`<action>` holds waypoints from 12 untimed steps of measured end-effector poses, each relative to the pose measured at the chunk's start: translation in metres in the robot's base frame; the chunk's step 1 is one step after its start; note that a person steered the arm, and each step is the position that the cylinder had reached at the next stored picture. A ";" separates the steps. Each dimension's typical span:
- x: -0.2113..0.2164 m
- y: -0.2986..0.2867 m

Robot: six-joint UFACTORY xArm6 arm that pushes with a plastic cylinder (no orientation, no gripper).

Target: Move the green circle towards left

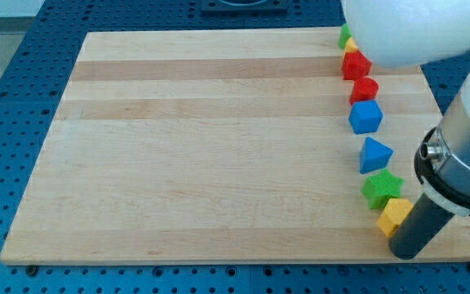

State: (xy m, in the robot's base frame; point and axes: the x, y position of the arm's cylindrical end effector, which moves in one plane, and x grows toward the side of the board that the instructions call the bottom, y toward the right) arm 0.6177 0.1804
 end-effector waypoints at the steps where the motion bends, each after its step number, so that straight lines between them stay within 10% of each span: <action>1: 0.001 0.003; 3: -0.017 0.114; 7: -0.426 0.033; 12: -0.388 0.064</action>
State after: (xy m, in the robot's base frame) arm 0.2299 0.2444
